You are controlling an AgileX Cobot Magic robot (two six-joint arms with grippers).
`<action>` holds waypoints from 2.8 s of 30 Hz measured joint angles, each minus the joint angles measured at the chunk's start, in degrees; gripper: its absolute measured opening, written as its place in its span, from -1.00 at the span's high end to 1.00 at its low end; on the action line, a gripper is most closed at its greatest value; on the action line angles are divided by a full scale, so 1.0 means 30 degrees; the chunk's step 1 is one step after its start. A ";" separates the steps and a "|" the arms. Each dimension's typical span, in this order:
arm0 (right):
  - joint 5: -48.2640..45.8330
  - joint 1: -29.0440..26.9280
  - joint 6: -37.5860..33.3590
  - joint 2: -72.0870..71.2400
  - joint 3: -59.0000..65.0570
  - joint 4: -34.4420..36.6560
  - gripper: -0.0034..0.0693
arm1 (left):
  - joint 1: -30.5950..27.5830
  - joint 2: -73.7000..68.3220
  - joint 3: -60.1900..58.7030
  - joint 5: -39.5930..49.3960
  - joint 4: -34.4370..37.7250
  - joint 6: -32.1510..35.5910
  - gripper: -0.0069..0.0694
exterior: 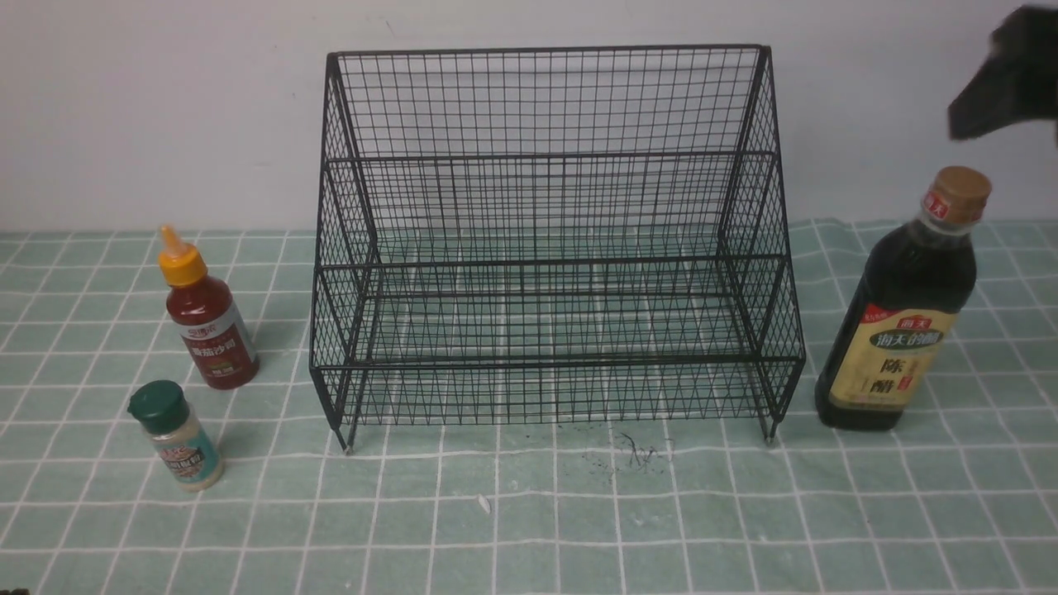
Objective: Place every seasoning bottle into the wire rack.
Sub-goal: Use the right arm to grab the condiment bottle closest to it, then use the right arm to put the condiment bottle back on the shelf
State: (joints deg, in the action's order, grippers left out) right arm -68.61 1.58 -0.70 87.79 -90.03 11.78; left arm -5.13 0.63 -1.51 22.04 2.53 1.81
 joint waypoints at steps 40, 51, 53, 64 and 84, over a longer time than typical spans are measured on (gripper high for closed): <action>-0.2655 0.0051 -0.1882 -0.2529 -0.5880 0.3460 -0.01 | 0.0000 0.0000 0.0000 0.0000 0.0000 0.0000 0.83; -0.2846 0.4363 -0.0713 -0.0937 -0.5880 0.2511 -0.01 | 0.0000 0.0000 0.0000 0.0000 0.0000 0.0000 0.83; -0.2784 0.5132 0.0233 -0.0360 -0.5880 0.1756 -0.01 | 0.0000 0.0000 0.0000 0.0000 0.0000 0.0000 0.83; -0.1641 0.5761 0.1502 0.1252 -0.5880 0.0233 -0.01 | 0.0000 0.0000 0.0000 0.0000 0.0000 0.0000 0.83; -0.2081 0.6161 0.2446 0.2836 -0.5855 -0.1189 -0.01 | 0.0000 0.0000 0.0000 0.0000 0.0000 0.0000 0.83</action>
State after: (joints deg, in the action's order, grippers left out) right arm -74.86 20.06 6.64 96.30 -107.60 8.21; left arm -5.13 0.63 -1.51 22.04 2.53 1.81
